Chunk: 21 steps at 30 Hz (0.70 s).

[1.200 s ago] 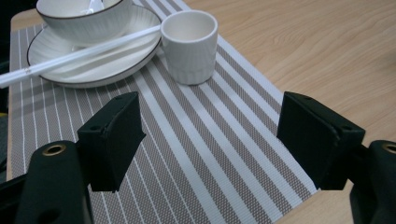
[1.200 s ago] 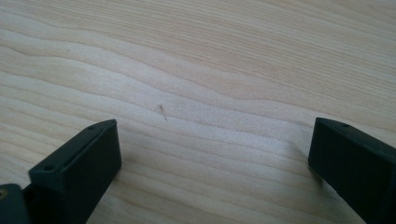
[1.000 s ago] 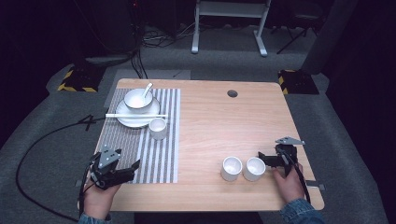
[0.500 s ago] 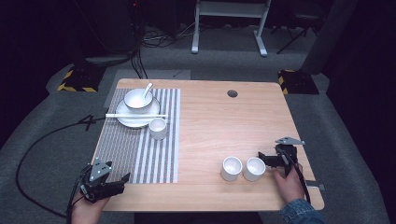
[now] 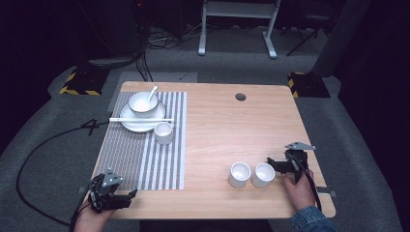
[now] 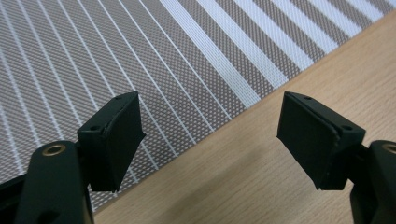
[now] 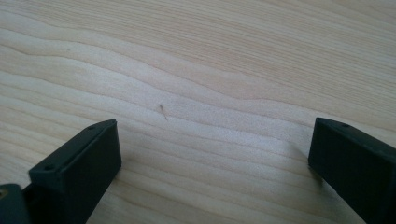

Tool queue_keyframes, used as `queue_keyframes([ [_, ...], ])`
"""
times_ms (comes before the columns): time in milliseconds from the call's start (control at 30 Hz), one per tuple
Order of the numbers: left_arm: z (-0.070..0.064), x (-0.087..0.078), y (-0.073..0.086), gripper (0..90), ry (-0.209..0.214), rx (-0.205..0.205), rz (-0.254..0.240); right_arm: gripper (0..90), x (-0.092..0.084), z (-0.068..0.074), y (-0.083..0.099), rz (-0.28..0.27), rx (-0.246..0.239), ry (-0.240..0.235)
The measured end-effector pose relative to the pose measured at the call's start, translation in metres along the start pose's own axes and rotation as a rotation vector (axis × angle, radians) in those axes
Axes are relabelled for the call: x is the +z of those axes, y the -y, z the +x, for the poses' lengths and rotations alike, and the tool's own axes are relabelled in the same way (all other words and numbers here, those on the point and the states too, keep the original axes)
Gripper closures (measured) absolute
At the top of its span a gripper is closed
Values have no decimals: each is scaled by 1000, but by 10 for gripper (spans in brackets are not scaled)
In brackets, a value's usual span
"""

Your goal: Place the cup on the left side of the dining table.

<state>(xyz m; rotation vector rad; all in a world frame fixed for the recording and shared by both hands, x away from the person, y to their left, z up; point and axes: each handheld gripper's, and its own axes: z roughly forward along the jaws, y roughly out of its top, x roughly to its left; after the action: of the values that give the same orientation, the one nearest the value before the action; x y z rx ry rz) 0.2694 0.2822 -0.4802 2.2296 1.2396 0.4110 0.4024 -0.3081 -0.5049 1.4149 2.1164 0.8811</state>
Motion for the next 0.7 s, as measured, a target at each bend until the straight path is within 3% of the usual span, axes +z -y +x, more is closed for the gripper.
queue_keyframes([
  [67, 0, 8, 2, 226, 7, 12, 55, 25, 0, 0, 0, -1, -1, 0],
  [200, 0, 10, 4, 197, 30, 16, 47, 25, 0, 0, 0, 0, 0, 0],
  [267, 0, 10, 6, 170, 37, 26, 31, 25, 0, 0, 0, 0, 0, 0],
  [500, 2, 14, 21, 111, 68, 50, -99, 25, 0, 0, 0, 0, 0, 0],
  [533, 1, 19, 24, 65, 72, 51, -141, 25, 0, 0, 0, 0, 0, 0],
  [700, 0, 21, 24, 18, 71, 54, -142, 25, 0, 0, 0, 0, 0, 0],
])
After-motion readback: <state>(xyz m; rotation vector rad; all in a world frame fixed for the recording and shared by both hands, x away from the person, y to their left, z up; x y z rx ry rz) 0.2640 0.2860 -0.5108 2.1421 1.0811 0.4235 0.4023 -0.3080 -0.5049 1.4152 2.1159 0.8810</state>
